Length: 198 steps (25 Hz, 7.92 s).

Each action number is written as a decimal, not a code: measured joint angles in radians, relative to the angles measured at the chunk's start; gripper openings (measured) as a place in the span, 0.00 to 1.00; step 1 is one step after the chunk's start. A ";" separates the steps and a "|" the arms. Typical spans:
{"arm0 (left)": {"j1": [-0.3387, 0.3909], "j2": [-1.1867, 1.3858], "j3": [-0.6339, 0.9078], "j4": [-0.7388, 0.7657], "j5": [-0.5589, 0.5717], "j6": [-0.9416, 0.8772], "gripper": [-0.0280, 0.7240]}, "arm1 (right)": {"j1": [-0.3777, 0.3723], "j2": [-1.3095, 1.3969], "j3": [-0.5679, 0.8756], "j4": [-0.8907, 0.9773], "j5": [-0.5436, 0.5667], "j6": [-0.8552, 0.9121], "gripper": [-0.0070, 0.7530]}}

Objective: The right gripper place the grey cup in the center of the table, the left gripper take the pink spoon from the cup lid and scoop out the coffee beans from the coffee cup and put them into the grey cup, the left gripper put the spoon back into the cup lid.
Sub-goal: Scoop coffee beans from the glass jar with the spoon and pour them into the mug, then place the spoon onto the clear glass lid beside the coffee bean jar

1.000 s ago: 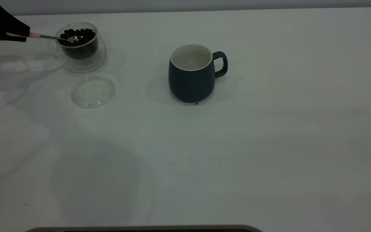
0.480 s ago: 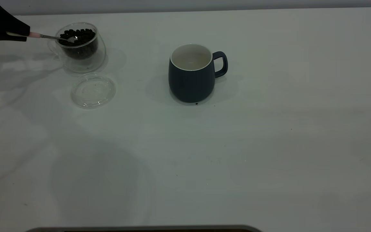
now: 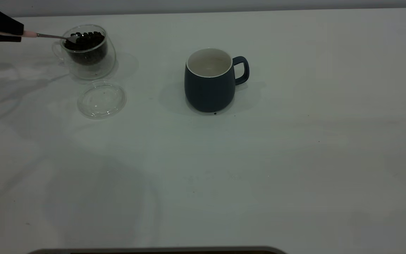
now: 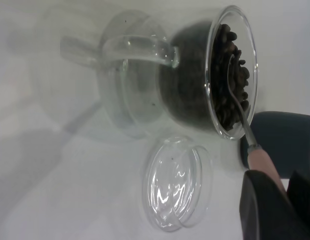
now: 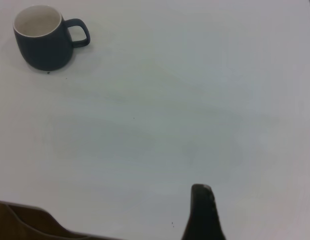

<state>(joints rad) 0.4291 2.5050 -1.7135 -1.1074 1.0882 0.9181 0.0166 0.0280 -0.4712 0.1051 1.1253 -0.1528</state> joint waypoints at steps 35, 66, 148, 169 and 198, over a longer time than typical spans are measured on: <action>-0.003 0.000 0.000 -0.126 0.071 0.023 0.20 | 0.000 0.000 0.000 0.001 0.000 0.000 0.79; -0.358 0.000 0.000 -0.168 0.071 0.019 0.20 | 0.000 0.000 0.000 0.001 0.000 0.000 0.79; 0.007 -0.250 0.395 0.073 0.071 0.356 0.20 | 0.000 0.000 0.000 0.001 0.001 0.000 0.78; 0.034 -0.110 0.395 0.075 -0.020 0.260 0.20 | 0.000 0.000 0.000 0.001 0.001 0.000 0.78; -0.029 -0.007 0.395 -0.083 -0.130 0.325 0.20 | 0.000 0.000 0.000 0.001 0.001 0.000 0.78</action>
<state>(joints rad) 0.3998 2.4984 -1.3182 -1.1907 0.9583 1.2432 0.0166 0.0280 -0.4712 0.1060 1.1261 -0.1528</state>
